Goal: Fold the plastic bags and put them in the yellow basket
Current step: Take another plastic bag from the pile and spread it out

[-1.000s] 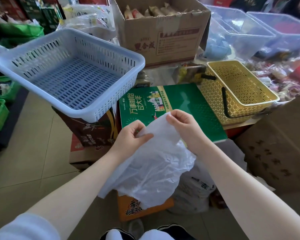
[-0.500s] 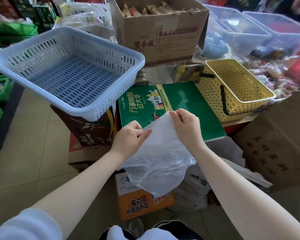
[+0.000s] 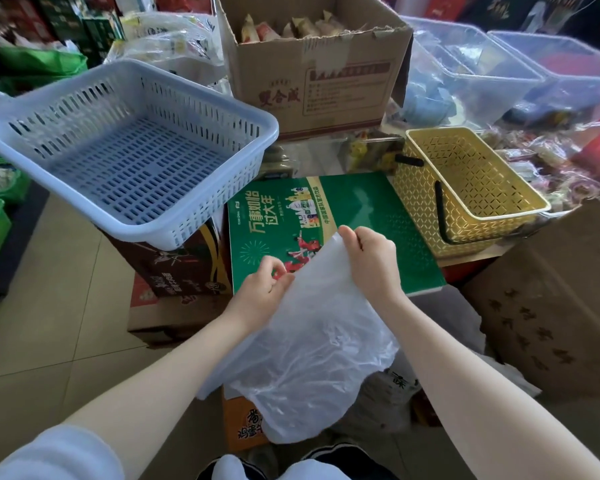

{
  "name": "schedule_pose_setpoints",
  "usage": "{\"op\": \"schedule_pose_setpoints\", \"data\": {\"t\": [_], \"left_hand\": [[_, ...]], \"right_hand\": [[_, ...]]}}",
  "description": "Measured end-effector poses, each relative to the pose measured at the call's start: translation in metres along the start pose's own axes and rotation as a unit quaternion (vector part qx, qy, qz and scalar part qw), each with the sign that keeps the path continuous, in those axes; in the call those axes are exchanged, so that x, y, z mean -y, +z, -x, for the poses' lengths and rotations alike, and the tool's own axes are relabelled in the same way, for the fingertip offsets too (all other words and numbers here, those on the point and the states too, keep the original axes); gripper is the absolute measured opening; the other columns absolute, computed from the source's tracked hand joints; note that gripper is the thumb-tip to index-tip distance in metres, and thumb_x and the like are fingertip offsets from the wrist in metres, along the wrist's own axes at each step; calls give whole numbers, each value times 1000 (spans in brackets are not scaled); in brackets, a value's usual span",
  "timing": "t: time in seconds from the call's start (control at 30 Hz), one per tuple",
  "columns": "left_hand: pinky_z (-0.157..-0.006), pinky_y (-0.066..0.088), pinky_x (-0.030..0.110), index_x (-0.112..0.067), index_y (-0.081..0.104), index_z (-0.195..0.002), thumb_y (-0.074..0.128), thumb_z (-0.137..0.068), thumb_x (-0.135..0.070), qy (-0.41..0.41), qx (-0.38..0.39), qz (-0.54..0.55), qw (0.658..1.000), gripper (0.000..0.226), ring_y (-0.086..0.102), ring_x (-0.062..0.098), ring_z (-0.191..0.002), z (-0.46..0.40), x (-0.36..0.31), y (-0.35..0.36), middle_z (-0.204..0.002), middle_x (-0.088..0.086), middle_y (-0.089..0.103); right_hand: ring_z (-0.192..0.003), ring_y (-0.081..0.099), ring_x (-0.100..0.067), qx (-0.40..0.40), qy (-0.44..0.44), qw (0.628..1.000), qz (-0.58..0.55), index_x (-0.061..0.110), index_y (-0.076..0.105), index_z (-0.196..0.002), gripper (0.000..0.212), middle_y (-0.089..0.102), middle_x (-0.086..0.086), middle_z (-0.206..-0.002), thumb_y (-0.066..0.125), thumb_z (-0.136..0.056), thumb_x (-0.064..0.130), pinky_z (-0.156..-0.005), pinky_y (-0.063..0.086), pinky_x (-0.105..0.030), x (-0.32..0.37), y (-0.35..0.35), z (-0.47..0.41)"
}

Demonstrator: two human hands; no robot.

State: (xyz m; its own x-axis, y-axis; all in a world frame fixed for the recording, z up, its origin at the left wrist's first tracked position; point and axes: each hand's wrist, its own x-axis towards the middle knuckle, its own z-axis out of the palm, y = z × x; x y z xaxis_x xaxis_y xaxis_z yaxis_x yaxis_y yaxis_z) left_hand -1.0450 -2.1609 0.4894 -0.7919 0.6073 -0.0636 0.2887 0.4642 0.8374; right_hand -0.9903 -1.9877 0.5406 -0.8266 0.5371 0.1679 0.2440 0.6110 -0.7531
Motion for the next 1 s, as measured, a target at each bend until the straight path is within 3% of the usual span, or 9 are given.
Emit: {"op": "schedule_pose_setpoints", "data": {"t": [0.13, 0.27, 0.37, 0.47, 0.63, 0.73, 0.8, 0.9, 1.0], "left_hand": [[-55, 37, 25, -17, 54, -95, 57, -78, -58, 10, 38, 29, 999, 45, 50, 11, -60, -21, -37, 11, -73, -3, 59], [-55, 29, 29, 2, 53, -75, 57, -91, -29, 29, -57, 109, 992, 35, 36, 13, -58, -42, -70, 25, -63, 6, 46], [-61, 37, 33, -3, 55, -80, 46, -96, -31, -58, -150, 158, 974, 34, 44, 18, -63, -50, -62, 29, -71, 12, 51], [-70, 40, 34, -6, 58, -89, 39, -98, -31, -146, -205, 134, 959, 33, 51, 20, -76, -51, -40, 32, -85, 14, 58], [-72, 41, 35, -9, 53, -116, 43, -97, -17, -268, -232, 16, 935, 23, 54, 28, -93, -47, -20, 49, -107, 12, 56], [-105, 30, 34, -9, 34, -138, 57, -90, -14, -115, -232, -113, 959, 54, 36, 24, -128, -48, -49, 58, -140, 9, 38], [-108, 26, 28, -12, 42, -133, 58, -90, -26, 28, -145, -71, 986, 48, 38, 12, -126, -52, -83, 66, -133, 0, 45], [-86, 44, 19, -26, 54, -110, 59, -84, -41, 97, -34, 43, 994, 31, 55, -1, -95, -57, -122, 79, -101, -16, 60], [-62, 40, 14, -26, 57, -87, 64, -83, -36, 128, -78, 89, 985, 12, 50, 1, -64, -60, -137, 92, -74, -10, 59]], "right_hand": [[-48, 28, -11, 92, 28, 994, -51, 13, 33, -54, 48, 34, 3, -50, 54, -93, 33, -47, 23, -27, -2, -10, -11], [-56, 50, -14, 269, 38, 958, -89, 4, 62, -80, 34, 59, -3, -64, 75, -75, 35, -55, 38, -27, -23, -37, -25], [-60, 49, -16, 372, 38, 926, 54, -2, 63, -81, 38, 57, -6, -67, 77, -73, 32, -58, 34, -28, -61, -69, -35], [-64, 45, -18, 358, 61, 928, 78, -1, 60, -74, 28, 49, -5, -66, 72, -77, 24, -58, 32, -29, -99, -92, -39], [-75, 59, -27, 232, 143, 936, -225, 12, 63, -76, 8, 63, -10, -76, 70, -80, 14, -73, 45, -38, -107, -101, -42], [-72, 57, -26, 265, 106, 927, -242, 12, 63, -77, 14, 62, -11, -76, 69, -78, 25, -67, 44, -37, -91, -99, -44], [-67, 55, -21, 298, 47, 936, -182, 8, 62, -79, 17, 59, -9, -73, 68, -82, 24, -64, 43, -33, -81, -98, -46], [-59, 43, -9, 284, -44, 951, -115, 10, 60, -77, 12, 50, 1, -64, 67, -84, 17, -55, 34, -23, -69, -102, -49], [-68, 51, -9, 216, 23, 947, -236, 12, 63, -91, 16, 57, 2, -74, 58, -91, 27, -65, 41, -24, -83, -114, -48]]}}
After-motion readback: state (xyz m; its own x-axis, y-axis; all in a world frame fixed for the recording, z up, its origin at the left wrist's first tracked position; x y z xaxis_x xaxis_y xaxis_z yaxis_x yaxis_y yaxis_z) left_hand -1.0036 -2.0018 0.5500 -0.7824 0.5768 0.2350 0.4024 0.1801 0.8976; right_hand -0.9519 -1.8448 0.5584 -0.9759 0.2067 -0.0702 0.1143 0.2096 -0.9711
